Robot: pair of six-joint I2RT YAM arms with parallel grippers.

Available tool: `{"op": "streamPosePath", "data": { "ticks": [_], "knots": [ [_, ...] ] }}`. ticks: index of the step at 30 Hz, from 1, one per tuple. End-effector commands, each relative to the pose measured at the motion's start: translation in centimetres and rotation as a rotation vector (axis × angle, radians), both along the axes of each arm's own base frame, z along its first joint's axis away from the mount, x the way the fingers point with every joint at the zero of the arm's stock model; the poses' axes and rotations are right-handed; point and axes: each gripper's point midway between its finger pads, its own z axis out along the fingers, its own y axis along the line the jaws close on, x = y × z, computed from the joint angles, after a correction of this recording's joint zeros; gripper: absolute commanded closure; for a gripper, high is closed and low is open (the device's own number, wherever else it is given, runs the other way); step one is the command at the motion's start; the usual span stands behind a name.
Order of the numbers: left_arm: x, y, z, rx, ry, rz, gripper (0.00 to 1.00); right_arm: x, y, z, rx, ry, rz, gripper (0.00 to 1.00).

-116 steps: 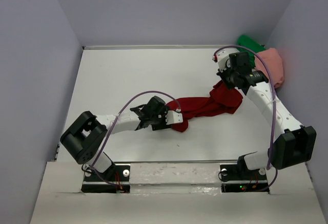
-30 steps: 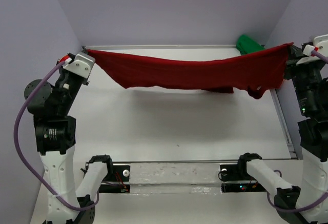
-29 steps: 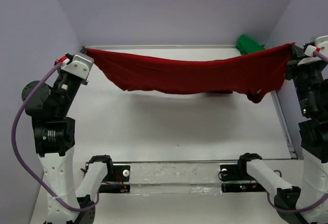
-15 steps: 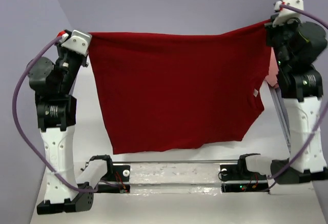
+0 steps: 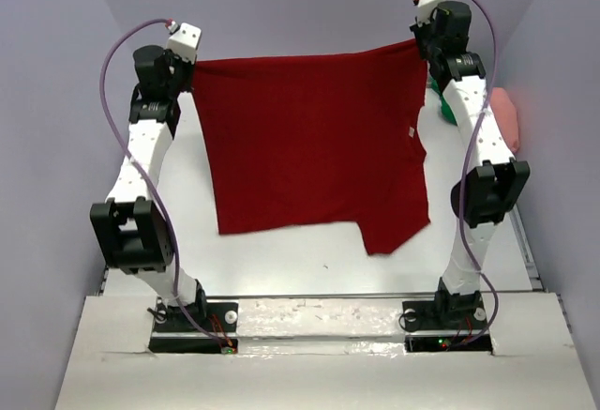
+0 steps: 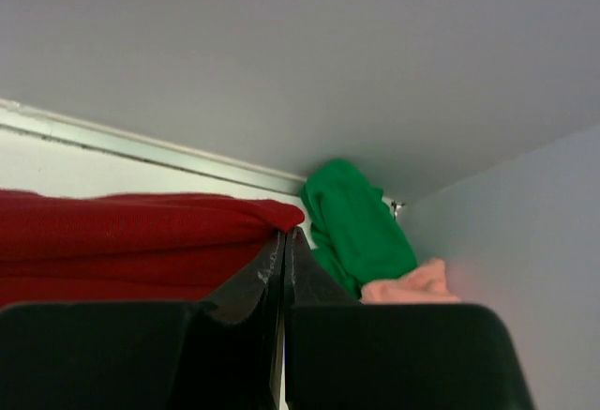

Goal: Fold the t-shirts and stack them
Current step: Flatten out the tshirt

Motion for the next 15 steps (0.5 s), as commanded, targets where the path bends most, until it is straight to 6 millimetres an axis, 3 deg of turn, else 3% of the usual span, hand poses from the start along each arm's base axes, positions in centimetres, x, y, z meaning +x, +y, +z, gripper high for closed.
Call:
{"op": "streamPosePath", "data": {
  "ticks": [1,3,5,6,8,9,10,12,13,14,15],
  "knots": [
    [0.1,1.4,11.3,-0.022,-0.258,0.072,1.0,-1.2,-1.5,10.4,-0.001,-0.249,-0.045,1.0],
    [-0.5,1.2,12.8,-0.035,-0.281,0.061,1.0,-2.2,-1.6,12.5,0.004,-0.288,-0.044,1.0],
    [-2.4,0.4,15.2,-0.037,-0.322,0.031,1.0,-3.5,-1.6,14.0,0.01,-0.312,-0.042,1.0],
    [-3.3,0.2,15.8,-0.041,-0.335,0.021,1.0,-5.2,-1.8,15.3,0.014,-0.333,-0.042,1.0],
    [-6.5,-0.5,17.7,-0.034,-0.379,-0.012,1.0,-7.2,-1.9,16.4,0.023,-0.348,-0.037,1.0],
    [-7.8,-1.1,18.0,-0.031,-0.389,-0.04,1.0,-9.5,-2.0,17.1,0.035,-0.357,-0.034,1.0],
    [-10.3,-1.3,18.3,-0.026,-0.403,-0.051,1.0,-10.7,-2.0,17.2,0.045,-0.359,-0.03,1.0],
    [-12.6,-2.0,18.0,-0.024,-0.405,-0.075,1.0,-13.3,-2.0,17.0,0.063,-0.358,-0.017,1.0],
    [-13.2,-2.1,16.2,-0.014,-0.368,-0.08,1.0,-13.7,-1.8,14.5,0.076,-0.308,-0.015,1.0],
    [-15.7,-2.3,16.8,-0.012,-0.39,-0.082,1.0,-17.1,-2.1,16.4,0.091,-0.358,-0.008,1.0],
    [-16.7,-2.4,16.2,-0.011,-0.383,-0.086,1.0,-18.4,-2.2,16.0,0.094,-0.357,-0.008,1.0]
  ]
}}
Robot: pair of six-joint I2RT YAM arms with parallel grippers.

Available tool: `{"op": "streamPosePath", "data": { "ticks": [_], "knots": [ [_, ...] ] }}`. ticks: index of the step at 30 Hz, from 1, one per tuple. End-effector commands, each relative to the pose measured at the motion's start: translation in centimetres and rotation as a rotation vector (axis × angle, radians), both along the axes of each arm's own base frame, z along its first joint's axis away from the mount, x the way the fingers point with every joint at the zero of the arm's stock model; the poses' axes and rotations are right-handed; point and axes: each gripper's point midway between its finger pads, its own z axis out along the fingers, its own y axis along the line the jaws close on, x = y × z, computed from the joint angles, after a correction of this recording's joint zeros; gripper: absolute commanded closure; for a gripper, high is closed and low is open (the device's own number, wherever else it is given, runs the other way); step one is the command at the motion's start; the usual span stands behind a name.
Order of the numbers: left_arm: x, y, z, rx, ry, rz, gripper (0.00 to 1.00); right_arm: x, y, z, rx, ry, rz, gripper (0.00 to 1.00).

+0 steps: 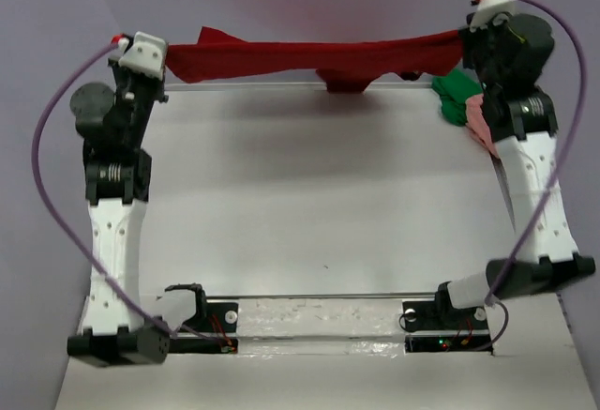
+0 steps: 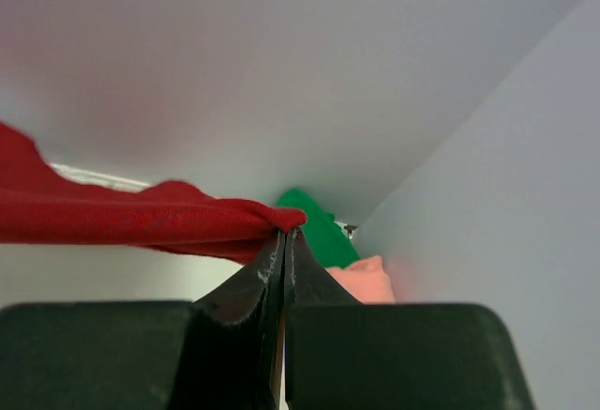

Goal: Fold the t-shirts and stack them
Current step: Flatten out the tshirt

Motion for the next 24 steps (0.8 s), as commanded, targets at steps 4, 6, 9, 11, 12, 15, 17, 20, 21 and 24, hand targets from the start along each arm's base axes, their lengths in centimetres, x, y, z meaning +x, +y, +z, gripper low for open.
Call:
{"op": "streamPosePath", "data": {
  "ticks": [4,6,9,11,12,15,17,20,21,24],
  "knots": [
    [-9.8,-0.2,-2.3,0.021,-0.029,0.006,1.0,-13.4,-1.8,3.2,0.068,-0.187,-0.016,1.0],
    [-11.4,-0.4,-2.5,0.022,-0.032,0.002,1.0,-15.5,-2.2,3.9,0.062,-0.223,-0.024,1.0],
    [-13.9,-0.6,-1.2,0.027,-0.059,-0.005,1.0,-18.0,-2.7,6.3,0.077,-0.291,-0.036,1.0],
    [-15.3,-0.6,1.0,0.027,-0.103,-0.003,1.0,-18.4,-2.8,7.5,0.083,-0.311,-0.04,1.0],
    [-15.5,-0.6,1.8,0.022,-0.113,-0.006,1.0,-18.2,-2.8,8.6,0.089,-0.325,-0.045,1.0],
    [-15.5,-0.9,4.5,0.012,-0.15,-0.02,1.0,-17.0,-3.1,9.8,0.085,-0.33,-0.064,1.0],
    [-13.7,-0.5,5.3,-0.022,-0.149,-0.005,1.0,-13.8,-2.9,8.4,0.076,-0.271,-0.072,1.0],
    [-9.0,0.0,3.2,-0.04,-0.093,0.015,1.0,-8.6,-1.9,4.7,0.065,-0.168,-0.051,1.0],
    [-7.5,0.1,2.0,-0.043,-0.071,0.02,1.0,-7.1,-1.6,3.2,0.054,-0.137,-0.041,1.0],
    [-1.8,0.3,-4.3,-0.041,0.02,0.024,1.0,-1.6,-0.7,-3.0,0.034,-0.026,-0.02,1.0]
  ]
}}
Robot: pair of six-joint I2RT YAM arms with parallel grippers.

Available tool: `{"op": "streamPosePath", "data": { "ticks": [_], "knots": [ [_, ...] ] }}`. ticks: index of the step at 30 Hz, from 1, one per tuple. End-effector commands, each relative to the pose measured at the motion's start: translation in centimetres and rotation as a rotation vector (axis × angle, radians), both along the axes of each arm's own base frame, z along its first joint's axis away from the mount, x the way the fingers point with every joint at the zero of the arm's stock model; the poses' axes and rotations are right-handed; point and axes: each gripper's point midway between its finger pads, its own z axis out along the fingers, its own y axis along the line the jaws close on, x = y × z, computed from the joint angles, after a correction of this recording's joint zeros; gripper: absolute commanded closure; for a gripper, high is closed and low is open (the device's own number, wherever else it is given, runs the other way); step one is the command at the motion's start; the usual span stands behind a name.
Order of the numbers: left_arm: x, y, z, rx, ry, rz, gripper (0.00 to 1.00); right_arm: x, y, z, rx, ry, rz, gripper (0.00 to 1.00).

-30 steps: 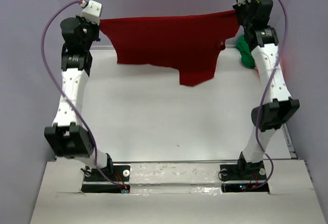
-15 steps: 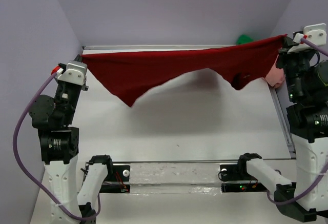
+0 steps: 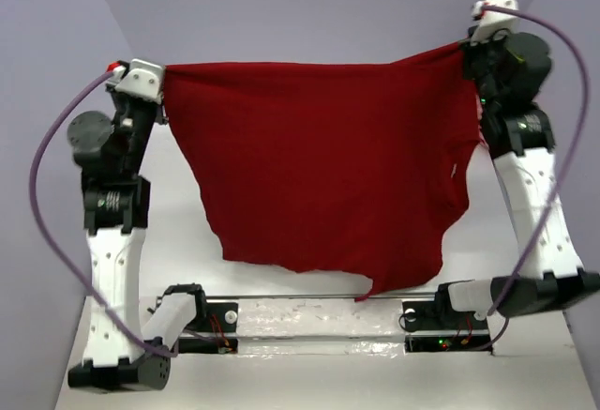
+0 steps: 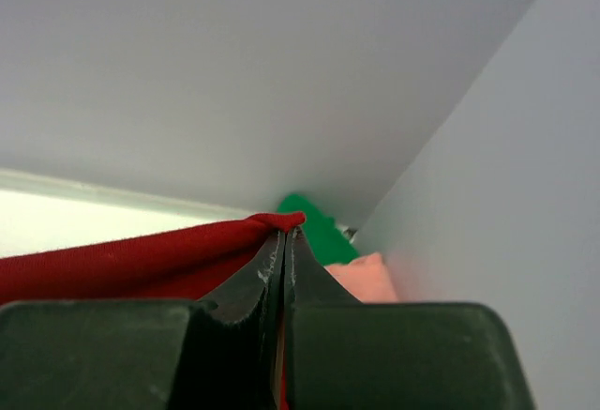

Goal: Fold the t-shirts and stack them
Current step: Flatten out the tshirt

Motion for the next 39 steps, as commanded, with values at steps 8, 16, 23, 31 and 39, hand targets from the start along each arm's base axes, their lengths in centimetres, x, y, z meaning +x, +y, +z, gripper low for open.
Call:
{"op": "streamPosePath", "data": {
  "ticks": [8,16,23,31,39],
  "knots": [
    [19.2,2.5,-24.9,0.069,0.381,0.09,1.0,21.2,2.1,-22.6,-0.067,0.382,0.023,1.0],
    [26.2,4.0,-30.8,0.079,0.486,0.22,0.01,27.2,2.4,-31.6,-0.084,0.57,0.007,0.0],
    [19.5,1.5,-24.4,0.129,0.364,0.23,0.01,19.8,1.7,-30.0,-0.074,0.598,0.003,0.0],
    [10.2,-3.2,-26.5,0.162,0.494,-0.046,0.01,8.5,1.0,-25.3,-0.031,0.563,0.01,0.03],
    [1.5,-4.7,-32.4,0.246,0.594,-0.213,0.18,-1.6,1.3,-27.2,0.037,0.608,0.062,0.63]
  ]
}}
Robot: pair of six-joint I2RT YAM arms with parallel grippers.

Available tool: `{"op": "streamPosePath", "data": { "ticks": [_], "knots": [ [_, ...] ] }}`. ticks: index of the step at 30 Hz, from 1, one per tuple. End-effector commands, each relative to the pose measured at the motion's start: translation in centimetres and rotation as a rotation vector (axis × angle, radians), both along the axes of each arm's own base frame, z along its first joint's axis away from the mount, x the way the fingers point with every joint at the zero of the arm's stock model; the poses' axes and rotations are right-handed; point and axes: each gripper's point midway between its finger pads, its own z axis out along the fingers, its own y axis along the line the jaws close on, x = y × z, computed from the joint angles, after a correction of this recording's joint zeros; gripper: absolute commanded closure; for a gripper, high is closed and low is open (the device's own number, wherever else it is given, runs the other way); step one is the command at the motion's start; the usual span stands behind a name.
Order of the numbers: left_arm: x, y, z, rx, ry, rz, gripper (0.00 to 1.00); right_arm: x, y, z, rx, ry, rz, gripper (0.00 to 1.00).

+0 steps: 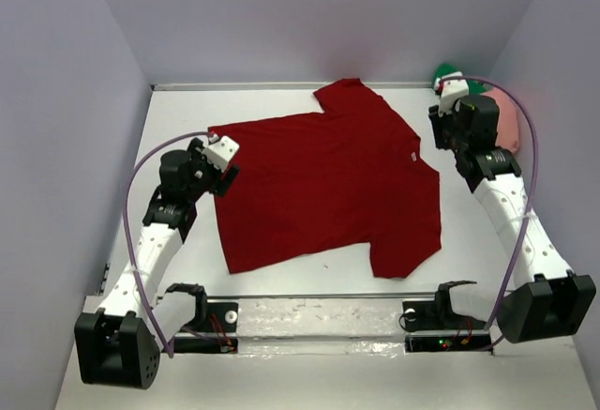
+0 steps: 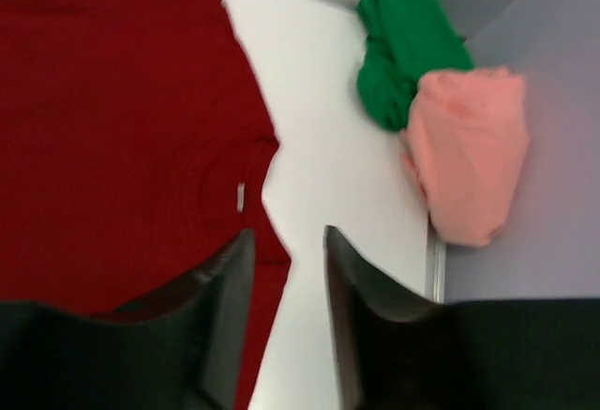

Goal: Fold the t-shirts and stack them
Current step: Flatten out the tshirt

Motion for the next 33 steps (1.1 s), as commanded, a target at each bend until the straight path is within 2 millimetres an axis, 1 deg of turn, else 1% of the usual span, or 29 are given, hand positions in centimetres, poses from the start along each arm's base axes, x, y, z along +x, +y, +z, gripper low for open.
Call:
{"op": "streamPosePath", "data": {
  "ticks": [1,2,3,4,7,8,9,11,12,13,14,16,17,18,19,20,21,22,23,24,25,26,27,28,29,30,31,32,33],
  "knots": [
    [-3.3,-0.7,-2.4,0.019,0.073,-0.082,0.22,-3.6,0.5,-5.5,0.047,0.142,0.023,0.72],
    [-4.0,-0.7,-3.2,0.017,0.102,-0.081,0.28,-4.5,0.6,-6.6,0.056,0.166,0.027,0.92],
    [-4.3,-0.7,-3.6,0.015,0.118,-0.084,0.31,-4.9,0.7,-7.3,0.063,0.179,0.026,1.0],
    [-4.8,-0.8,-4.5,0.015,0.15,-0.093,0.34,-5.3,0.9,-7.9,0.071,0.197,0.037,1.0],
    [-5.2,-0.8,-5.5,0.028,0.182,-0.103,0.46,-5.7,2.2,-9.9,0.111,0.258,0.093,1.0],
    [-5.2,-0.8,-6.1,0.034,0.204,-0.103,0.56,-5.7,2.7,-10.4,0.123,0.277,0.12,1.0],
    [-5.1,-0.8,-6.5,0.042,0.215,-0.107,0.62,-5.2,3.0,-11.0,0.128,0.301,0.132,1.0],
    [-4.3,-0.5,-6.8,0.045,0.216,-0.088,0.81,-4.5,3.1,-11.6,0.117,0.329,0.14,1.0],
    [-4.0,-0.6,-6.9,0.038,0.221,-0.081,0.88,-3.5,3.1,-10.9,0.113,0.315,0.142,1.0],
    [-3.5,-0.4,-6.9,0.037,0.22,-0.069,0.93,-2.6,3.2,-11.8,0.106,0.346,0.144,1.0],
    [-2.6,-0.5,-6.8,0.035,0.212,-0.065,1.0,-1.9,3.1,-11.8,0.089,0.35,0.148,1.0],
    [-1.4,-0.5,-6.7,0.033,0.199,-0.056,1.0,-0.1,3.3,-11.4,0.081,0.347,0.153,1.0],
    [0.0,-0.6,-6.7,0.032,0.189,-0.049,1.0,1.9,3.4,-10.8,0.069,0.336,0.161,1.0],
    [0.7,-0.7,-6.7,0.029,0.191,-0.047,1.0,2.9,3.5,-10.7,0.07,0.332,0.161,1.0],
    [1.4,-0.8,-8.0,0.018,0.237,-0.04,1.0,4.6,3.7,-8.8,0.071,0.293,0.164,1.0],
    [2.8,-1.1,-6.8,0.005,0.218,-0.038,1.0,5.9,4.0,-10.4,0.074,0.335,0.169,1.0],
    [3.5,-1.3,-6.9,-0.007,0.233,-0.035,1.0,6.8,4.1,-10.5,0.076,0.342,0.173,1.0],
    [4.3,-1.4,-8.6,-0.01,0.287,-0.03,1.0,7.4,4.2,-10.9,0.077,0.367,0.173,1.0],
    [5.7,-1.7,-7.5,-0.026,0.276,-0.026,1.0,8.9,4.6,-9.5,0.083,0.335,0.184,1.0],
    [6.5,-1.8,-7.8,-0.03,0.29,-0.023,1.0,10.0,4.8,-11.4,0.087,0.378,0.188,1.0],
    [7.2,-2.0,-9.7,-0.032,0.341,-0.023,1.0,10.5,4.9,-11.9,0.088,0.4,0.191,1.0],
    [8.5,-2.3,-8.9,-0.047,0.332,-0.027,1.0,11.7,5.3,-10.9,0.098,0.378,0.203,1.0],
    [9.1,-2.5,-9.2,-0.052,0.347,-0.029,1.0,12.2,5.5,-11.4,0.101,0.395,0.207,1.0],
    [9.7,-2.8,-9.5,-0.059,0.359,-0.036,1.0,12.5,5.6,-14.0,0.106,0.465,0.207,1.0],
    [10.8,-3.2,-10.3,-0.066,0.389,-0.042,1.0,13.5,5.9,-13.5,0.113,0.454,0.217,1.0],
    [11.3,-3.4,-10.6,-0.069,0.403,-0.042,1.0,13.8,6.0,-14.3,0.115,0.472,0.218,1.0],
    [11.8,-3.5,-10.8,-0.073,0.411,-0.037,1.0,14.0,6.1,-16.5,0.116,0.521,0.217,1.0],
    [12.8,-3.7,-11.4,-0.075,0.423,-0.036,1.0,14.2,6.1,-17.1,0.115,0.534,0.221,1.0],
    [12.9,-3.7,-11.9,-0.08,0.445,-0.029,1.0,14.8,6.2,-17.1,0.115,0.529,0.221,1.0]
  ]
}}
